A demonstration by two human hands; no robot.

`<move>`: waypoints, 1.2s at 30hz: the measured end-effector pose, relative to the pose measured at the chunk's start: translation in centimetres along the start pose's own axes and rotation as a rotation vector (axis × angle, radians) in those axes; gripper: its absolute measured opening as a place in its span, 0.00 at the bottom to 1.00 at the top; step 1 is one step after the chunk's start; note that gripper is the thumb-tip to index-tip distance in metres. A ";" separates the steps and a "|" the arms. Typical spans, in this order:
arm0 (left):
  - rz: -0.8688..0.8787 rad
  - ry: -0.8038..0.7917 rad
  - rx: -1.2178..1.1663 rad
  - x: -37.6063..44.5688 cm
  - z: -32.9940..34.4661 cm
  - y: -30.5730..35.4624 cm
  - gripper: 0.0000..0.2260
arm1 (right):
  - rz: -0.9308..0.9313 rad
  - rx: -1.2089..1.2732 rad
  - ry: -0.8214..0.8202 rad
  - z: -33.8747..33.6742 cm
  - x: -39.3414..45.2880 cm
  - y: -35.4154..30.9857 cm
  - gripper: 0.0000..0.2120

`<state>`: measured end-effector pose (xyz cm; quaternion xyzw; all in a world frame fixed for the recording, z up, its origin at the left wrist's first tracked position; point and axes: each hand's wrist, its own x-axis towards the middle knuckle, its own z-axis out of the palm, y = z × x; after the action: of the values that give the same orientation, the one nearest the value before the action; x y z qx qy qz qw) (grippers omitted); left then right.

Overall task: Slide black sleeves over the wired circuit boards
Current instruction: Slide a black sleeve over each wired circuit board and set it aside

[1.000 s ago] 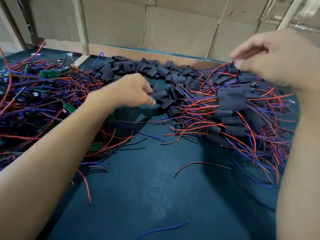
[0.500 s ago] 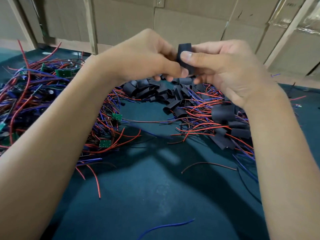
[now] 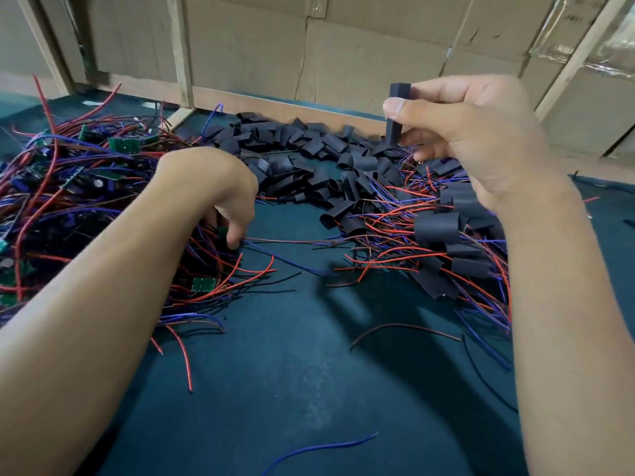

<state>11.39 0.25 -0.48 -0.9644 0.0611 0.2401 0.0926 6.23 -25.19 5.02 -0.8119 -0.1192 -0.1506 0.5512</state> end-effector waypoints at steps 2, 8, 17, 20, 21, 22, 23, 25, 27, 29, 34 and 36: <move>0.034 0.006 -0.087 0.0 0.0 0.3 0.11 | -0.008 0.002 0.021 -0.4 0.0 -0.1 0.11; 0.314 0.252 -0.641 -2.6 -2.5 0.5 0.02 | -0.017 -0.004 0.067 -1.7 0.1 -0.3 0.16; 0.586 0.328 -1.372 -4.4 -3.5 1.5 0.04 | -0.017 -0.056 0.050 -2.4 -0.1 -0.3 0.10; 0.495 0.329 -1.599 -3.5 -3.7 1.9 0.04 | 0.027 -0.042 0.004 -2.4 0.0 -0.1 0.16; 0.445 0.310 -1.709 -3.2 -3.7 2.0 0.04 | 0.043 -0.059 0.017 -2.3 0.1 0.1 0.16; 0.401 0.273 -1.834 -3.0 -3.7 2.1 0.04 | 0.055 -0.113 0.051 -2.3 0.3 0.5 0.14; 0.375 0.215 -1.981 -2.9 -3.6 2.1 0.03 | 0.066 -0.203 0.106 -2.4 0.5 1.0 0.10; 0.380 0.059 -2.324 -2.5 -3.4 1.9 0.05 | 0.103 -0.381 0.175 -2.8 0.7 1.7 0.08; 0.417 -0.048 -2.606 -2.3 -3.3 1.9 0.07 | 0.140 -0.454 0.013 -2.8 0.6 1.8 0.09; 0.446 -0.010 -2.702 -2.1 -3.3 2.2 0.08 | 0.143 -0.467 -0.242 -2.0 0.0 1.1 0.15; 0.481 0.101 -2.740 -2.3 -3.4 3.1 0.08 | 0.038 -0.414 -0.584 1.6 -1.1 -0.2 0.15; 0.512 0.136 -2.735 -2.4 -3.4 3.1 0.08 | 0.015 -0.373 -0.610 2.1 -1.3 -0.3 0.14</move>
<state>10.30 -3.30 3.18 -0.2604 -0.0425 0.0719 -0.9619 5.15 -23.21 4.04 -0.9070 -0.2429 0.0835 0.3336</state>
